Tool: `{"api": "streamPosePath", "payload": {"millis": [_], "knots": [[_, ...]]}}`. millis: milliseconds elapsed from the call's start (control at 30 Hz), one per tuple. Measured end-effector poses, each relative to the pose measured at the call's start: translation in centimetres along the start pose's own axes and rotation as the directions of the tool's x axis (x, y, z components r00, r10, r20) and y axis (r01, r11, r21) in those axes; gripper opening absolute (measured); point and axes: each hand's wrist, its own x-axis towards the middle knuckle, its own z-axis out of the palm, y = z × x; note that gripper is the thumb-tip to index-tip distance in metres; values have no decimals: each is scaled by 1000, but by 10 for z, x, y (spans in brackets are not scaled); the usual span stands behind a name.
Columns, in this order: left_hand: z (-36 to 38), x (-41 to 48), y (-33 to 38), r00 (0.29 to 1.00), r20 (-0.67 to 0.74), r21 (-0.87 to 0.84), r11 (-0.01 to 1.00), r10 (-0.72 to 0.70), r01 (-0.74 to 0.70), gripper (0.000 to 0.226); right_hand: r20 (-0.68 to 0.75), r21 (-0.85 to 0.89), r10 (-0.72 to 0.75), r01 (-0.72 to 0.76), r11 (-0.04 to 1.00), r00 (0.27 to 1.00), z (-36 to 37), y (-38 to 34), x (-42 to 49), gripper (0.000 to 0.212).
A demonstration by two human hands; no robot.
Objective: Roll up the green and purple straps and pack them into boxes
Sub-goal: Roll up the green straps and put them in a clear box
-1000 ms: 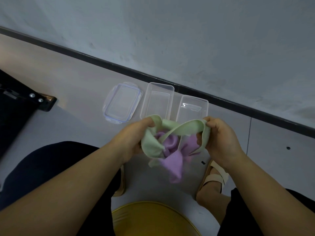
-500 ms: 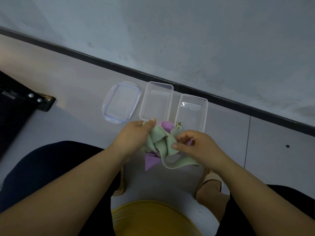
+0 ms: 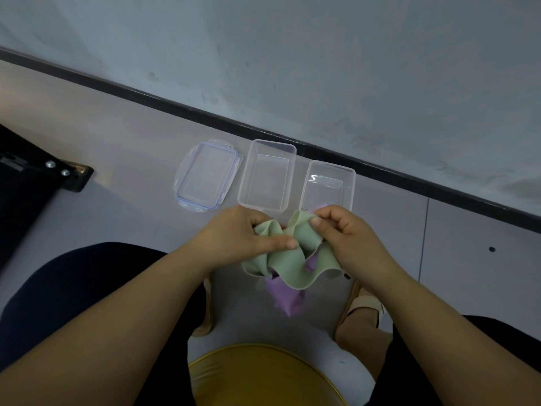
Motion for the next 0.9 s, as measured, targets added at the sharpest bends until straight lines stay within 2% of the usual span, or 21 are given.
{"api": "streamPosePath", "payload": {"millis": [100,167,233,333,400,433,500,567,633,667,733,800,867,900], "knots": [[0,3,-5,1000,-29,-68,998,-3,1,15,-34,61,26,-24,998,999,-2,-2,0,13],[1,6,-9,991,-100,-231,971,-90,64,22,-47,112,41,-36,993,998,-4,-5,-1,16],[3,8,-11,980,-91,-417,901,-177,124,23,-38,145,38,-32,989,999,-4,-9,-2,18],[3,11,-14,961,-72,-590,788,-268,175,17,-37,144,23,-17,989,999,-4,-11,-4,30],[0,12,-15,943,-85,-666,722,-322,186,19,24,95,19,-21,995,1000,-8,-9,-3,50],[-2,12,-15,937,-93,-694,696,-338,182,18,80,51,37,-41,998,996,-10,-8,-3,53],[-6,11,-13,930,-107,-744,649,-352,159,16,194,-32,102,-97,995,976,-11,-4,-4,44],[-9,11,-13,929,-128,-780,614,-347,122,14,209,-73,125,-112,991,970,-8,0,-3,34],[-10,9,-13,945,-124,-783,615,-304,95,11,136,-49,100,-94,994,986,-7,3,0,18],[-9,8,-12,959,-104,-775,626,-263,87,9,94,-40,78,-75,996,992,-8,3,2,20],[-8,4,-8,983,-50,-758,648,-176,77,7,80,-45,47,-44,998,996,-14,4,4,45],[-7,2,-7,993,-22,-749,660,-116,60,12,169,63,41,-52,997,985,-18,2,4,58],[-7,1,-9,996,-18,-754,655,-87,44,10,291,150,53,-100,984,955,-20,4,3,59],[-8,0,-9,996,-16,-758,650,-88,45,24,345,127,53,-102,987,937,-20,5,2,59]]}}
